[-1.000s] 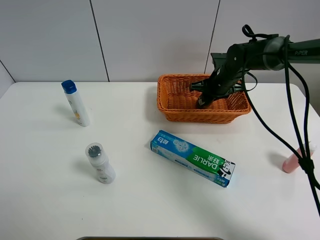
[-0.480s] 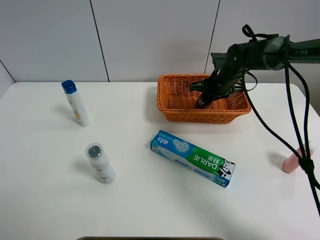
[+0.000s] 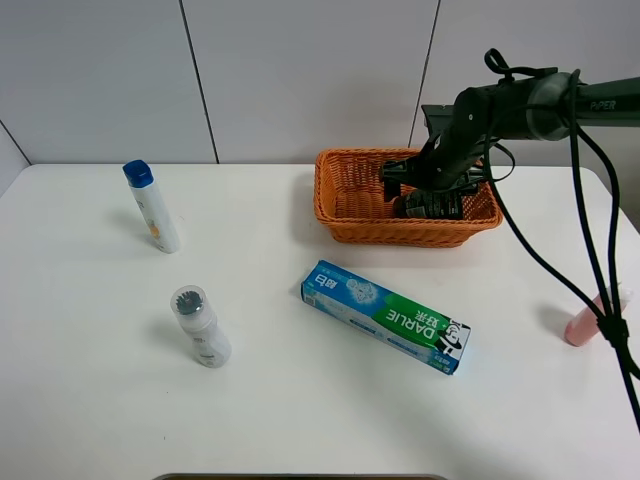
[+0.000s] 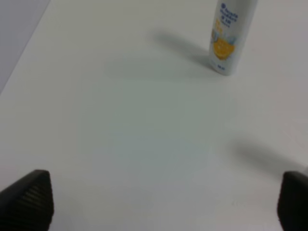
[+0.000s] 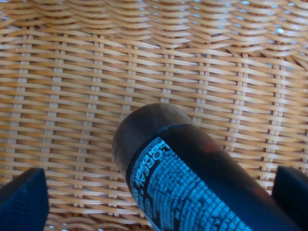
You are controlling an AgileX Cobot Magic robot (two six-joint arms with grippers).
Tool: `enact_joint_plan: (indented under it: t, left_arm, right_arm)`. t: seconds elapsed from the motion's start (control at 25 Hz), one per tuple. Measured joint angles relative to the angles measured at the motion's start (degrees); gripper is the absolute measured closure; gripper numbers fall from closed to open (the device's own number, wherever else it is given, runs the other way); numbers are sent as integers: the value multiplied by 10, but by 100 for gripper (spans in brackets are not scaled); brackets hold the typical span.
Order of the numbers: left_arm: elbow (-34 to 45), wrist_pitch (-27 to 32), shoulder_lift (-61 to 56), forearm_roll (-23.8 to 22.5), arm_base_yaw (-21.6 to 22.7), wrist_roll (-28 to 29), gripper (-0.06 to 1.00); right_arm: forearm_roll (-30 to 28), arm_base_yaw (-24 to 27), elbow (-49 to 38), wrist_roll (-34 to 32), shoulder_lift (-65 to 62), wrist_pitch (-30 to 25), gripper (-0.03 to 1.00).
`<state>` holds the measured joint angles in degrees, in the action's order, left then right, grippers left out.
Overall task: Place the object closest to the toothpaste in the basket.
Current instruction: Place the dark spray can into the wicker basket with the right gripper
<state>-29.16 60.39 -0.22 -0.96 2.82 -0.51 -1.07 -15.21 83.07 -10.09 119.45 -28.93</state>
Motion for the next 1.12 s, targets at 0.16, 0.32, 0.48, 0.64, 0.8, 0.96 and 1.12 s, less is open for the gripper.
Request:
enact_joint_plan:
  t: [0.16,0.32,0.48,0.64,0.8,0.96,1.12]
  left_arm:
    - [0,0,0,0,0,0,0]
    - [0,0,0,0,0,0,0]
    - [0,0,0,0,0,0,0]
    - [0,0,0,0,0,0,0]
    - [0,0,0,0,0,0,0]
    - [0,0,0,0,0,0,0]
    - [0,0,0,0,0,0,0]
  right_arm:
    - [0,0,0,0,0,0,0]
    - [0,0,0,0,0,0,-1]
    - [0,0,0,0,-1,0,-1]
    - [-1,0,0,0,-14,-1,-1]
    - [-2,0,0,0,-33,-16,-1]
    - [-7,0,0,0,-60,-37,-1]
    - [-20,0,0,-3,-93,-54,-1]
